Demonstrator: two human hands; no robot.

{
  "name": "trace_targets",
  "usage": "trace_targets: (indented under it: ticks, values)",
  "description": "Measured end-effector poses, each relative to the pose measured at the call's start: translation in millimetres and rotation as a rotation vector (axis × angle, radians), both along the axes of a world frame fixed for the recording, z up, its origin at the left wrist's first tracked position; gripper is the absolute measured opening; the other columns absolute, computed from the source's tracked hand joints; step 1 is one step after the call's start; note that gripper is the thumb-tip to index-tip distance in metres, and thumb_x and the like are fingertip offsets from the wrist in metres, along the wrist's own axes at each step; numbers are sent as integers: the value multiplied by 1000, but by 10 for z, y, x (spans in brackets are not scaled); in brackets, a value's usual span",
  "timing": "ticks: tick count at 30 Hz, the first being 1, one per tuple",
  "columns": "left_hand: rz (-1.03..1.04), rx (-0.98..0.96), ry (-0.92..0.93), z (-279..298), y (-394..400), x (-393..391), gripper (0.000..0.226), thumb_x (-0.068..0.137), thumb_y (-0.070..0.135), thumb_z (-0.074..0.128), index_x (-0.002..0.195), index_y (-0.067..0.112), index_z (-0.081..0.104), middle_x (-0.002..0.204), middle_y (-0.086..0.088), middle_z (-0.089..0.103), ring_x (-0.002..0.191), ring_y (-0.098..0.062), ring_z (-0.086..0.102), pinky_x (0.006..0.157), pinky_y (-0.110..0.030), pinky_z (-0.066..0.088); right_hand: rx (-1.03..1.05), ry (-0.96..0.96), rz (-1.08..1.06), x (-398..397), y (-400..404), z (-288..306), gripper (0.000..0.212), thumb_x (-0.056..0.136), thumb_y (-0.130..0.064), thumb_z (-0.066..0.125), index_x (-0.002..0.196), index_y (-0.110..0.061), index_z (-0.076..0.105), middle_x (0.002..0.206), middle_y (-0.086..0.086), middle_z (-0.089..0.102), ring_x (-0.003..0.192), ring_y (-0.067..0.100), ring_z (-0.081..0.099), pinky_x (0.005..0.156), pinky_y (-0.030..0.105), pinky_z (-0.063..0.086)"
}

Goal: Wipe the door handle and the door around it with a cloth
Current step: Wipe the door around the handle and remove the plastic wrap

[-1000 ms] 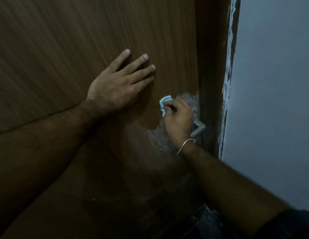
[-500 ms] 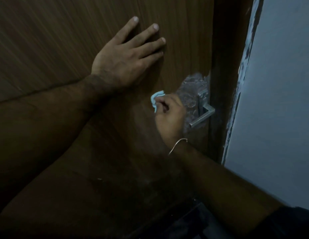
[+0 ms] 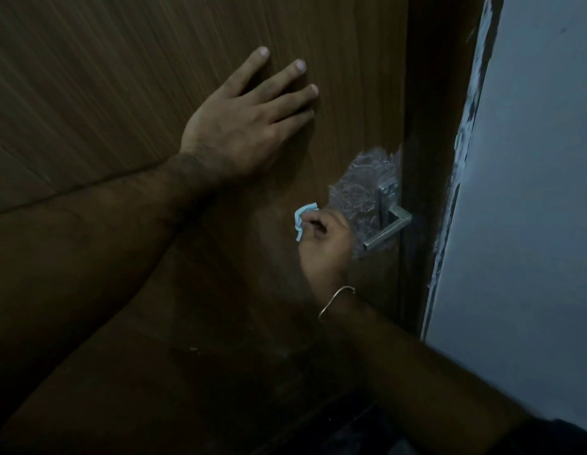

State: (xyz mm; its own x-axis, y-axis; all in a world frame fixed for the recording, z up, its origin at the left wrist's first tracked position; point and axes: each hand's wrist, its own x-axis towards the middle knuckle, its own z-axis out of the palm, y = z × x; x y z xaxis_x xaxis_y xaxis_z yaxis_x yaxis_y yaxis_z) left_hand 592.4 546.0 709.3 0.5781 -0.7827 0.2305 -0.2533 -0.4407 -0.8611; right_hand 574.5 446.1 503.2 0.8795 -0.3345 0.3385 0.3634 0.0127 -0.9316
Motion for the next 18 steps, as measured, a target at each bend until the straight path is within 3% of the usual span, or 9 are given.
trace_targets:
  ticks: [4, 8, 11, 15, 18]
  values:
    - [21, 15, 4, 1, -21, -25, 46, 101, 25, 40, 146, 14, 39, 157, -9, 30, 149, -33, 13, 118, -59, 9, -127, -13, 91, -89, -29, -171, 17, 83, 7, 63, 90, -6, 71, 102, 6, 64, 95, 17, 64, 83, 27, 57]
    - [36, 33, 3, 20, -37, -42, 47, 100, 26, 45, 146, 16, 38, 158, -8, 28, 149, -32, 12, 119, -57, 10, -62, 53, -13, -66, -16, -155, 16, 82, 6, 65, 89, -7, 72, 101, 2, 65, 87, 4, 61, 79, 16, 55]
    - [35, 40, 5, 19, -43, -49, 48, 100, 27, 46, 146, 17, 39, 158, -7, 29, 149, -32, 13, 119, -57, 10, -125, 15, 76, -163, 27, -250, 13, 85, 4, 64, 93, -5, 70, 102, -3, 60, 97, 12, 63, 83, 17, 53]
    - [55, 66, 11, -215, 15, -106, 51, 98, 30, 49, 146, 19, 39, 159, -7, 27, 149, -32, 13, 119, -56, 10, -78, 125, -4, -145, 6, -330, 13, 84, 5, 65, 91, -5, 71, 102, 3, 65, 99, 17, 64, 79, 6, 47]
    - [61, 69, 77, -451, 56, -135, 58, 90, 26, 50, 146, 16, 39, 159, -9, 25, 149, -33, 11, 119, -56, 4, -35, 47, 42, -153, 106, -313, 15, 85, 5, 65, 94, -5, 71, 103, -2, 62, 96, 11, 63, 82, 15, 53]
